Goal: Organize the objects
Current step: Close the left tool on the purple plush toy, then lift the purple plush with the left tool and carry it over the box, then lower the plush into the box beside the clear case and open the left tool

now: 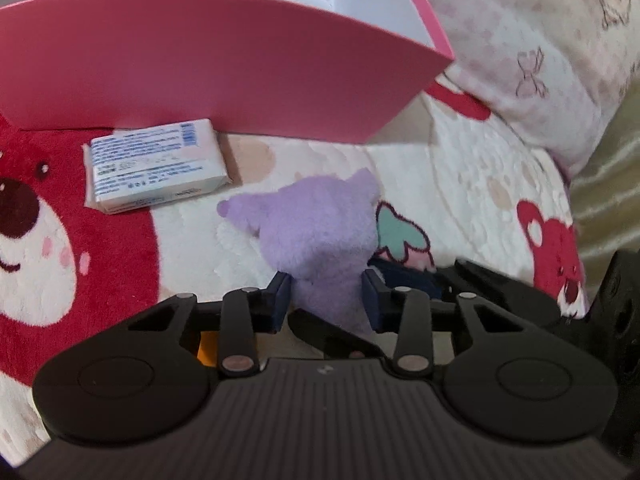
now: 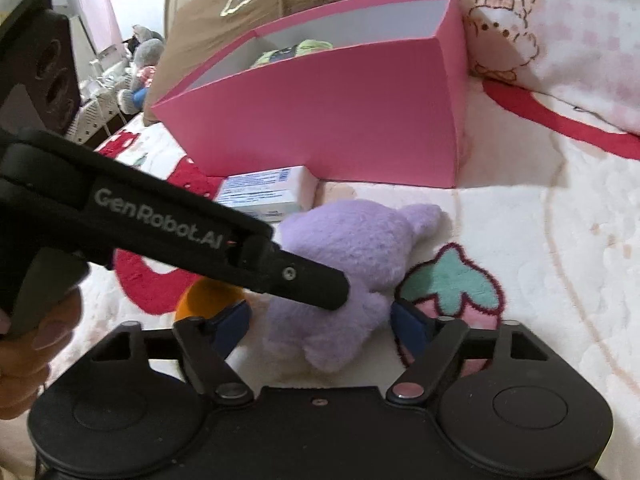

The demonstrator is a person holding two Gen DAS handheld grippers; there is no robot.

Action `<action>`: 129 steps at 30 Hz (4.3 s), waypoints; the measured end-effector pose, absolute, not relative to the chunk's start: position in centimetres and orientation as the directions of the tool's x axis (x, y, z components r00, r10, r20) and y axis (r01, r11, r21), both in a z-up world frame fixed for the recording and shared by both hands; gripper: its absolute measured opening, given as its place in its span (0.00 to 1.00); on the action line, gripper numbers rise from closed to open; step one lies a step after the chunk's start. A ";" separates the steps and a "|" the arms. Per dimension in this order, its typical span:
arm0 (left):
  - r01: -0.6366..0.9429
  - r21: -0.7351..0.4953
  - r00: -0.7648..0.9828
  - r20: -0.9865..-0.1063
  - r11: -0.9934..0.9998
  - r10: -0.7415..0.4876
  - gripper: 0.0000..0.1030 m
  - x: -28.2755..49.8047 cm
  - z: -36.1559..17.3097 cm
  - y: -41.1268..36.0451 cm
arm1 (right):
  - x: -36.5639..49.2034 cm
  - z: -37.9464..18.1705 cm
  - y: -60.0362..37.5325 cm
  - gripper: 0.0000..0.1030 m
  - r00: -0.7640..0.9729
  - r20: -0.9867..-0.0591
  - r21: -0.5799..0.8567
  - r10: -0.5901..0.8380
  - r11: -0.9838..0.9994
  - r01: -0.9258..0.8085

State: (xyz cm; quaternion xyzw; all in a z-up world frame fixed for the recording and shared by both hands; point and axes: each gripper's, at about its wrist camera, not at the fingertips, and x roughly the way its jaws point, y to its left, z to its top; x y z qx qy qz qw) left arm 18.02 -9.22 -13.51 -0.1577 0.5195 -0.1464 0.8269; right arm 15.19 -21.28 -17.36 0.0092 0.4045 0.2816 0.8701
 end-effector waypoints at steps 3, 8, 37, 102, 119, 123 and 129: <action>0.073 -0.401 0.414 -0.820 0.913 -0.394 0.35 18.1 -13.8 -9.7 | 15.0 -17.5 -21.0 0.61 0.531 -0.693 0.203 0.488 0.838 -0.506; 0.020 -0.414 0.410 -0.827 0.910 -0.385 0.36 18.4 -14.2 -9.6 | 14.4 -17.8 -20.0 0.60 0.559 -0.690 0.139 0.459 0.842 -0.521; 0.042 -0.436 0.429 -0.805 0.899 -0.410 0.35 14.9 -8.2 -8.5 | 12.0 -12.7 -20.6 0.59 0.524 -0.669 0.232 0.528 0.817 -0.527; 0.275 -0.418 0.490 -0.714 0.866 -0.500 0.35 15.0 8.4 -2.6 | 11.3 3.4 -15.4 0.59 0.606 -0.637 0.179 0.477 0.856 -0.485; 0.167 -0.469 0.528 -0.700 0.867 -0.480 0.36 23.0 6.5 -3.1 | 19.3 2.6 -16.4 0.58 0.615 -0.636 0.211 0.467 0.871 -0.443; 0.148 -0.489 0.526 -0.698 0.860 -0.487 0.36 25.4 4.8 -2.8 | 21.5 1.2 -16.4 0.58 0.625 -0.639 0.230 0.449 0.886 -0.402; 0.100 -0.521 0.506 -0.707 0.848 -0.495 0.36 28.1 1.2 -2.0 | 24.7 -1.3 -15.6 0.58 0.594 -0.688 0.240 0.417 0.903 -0.356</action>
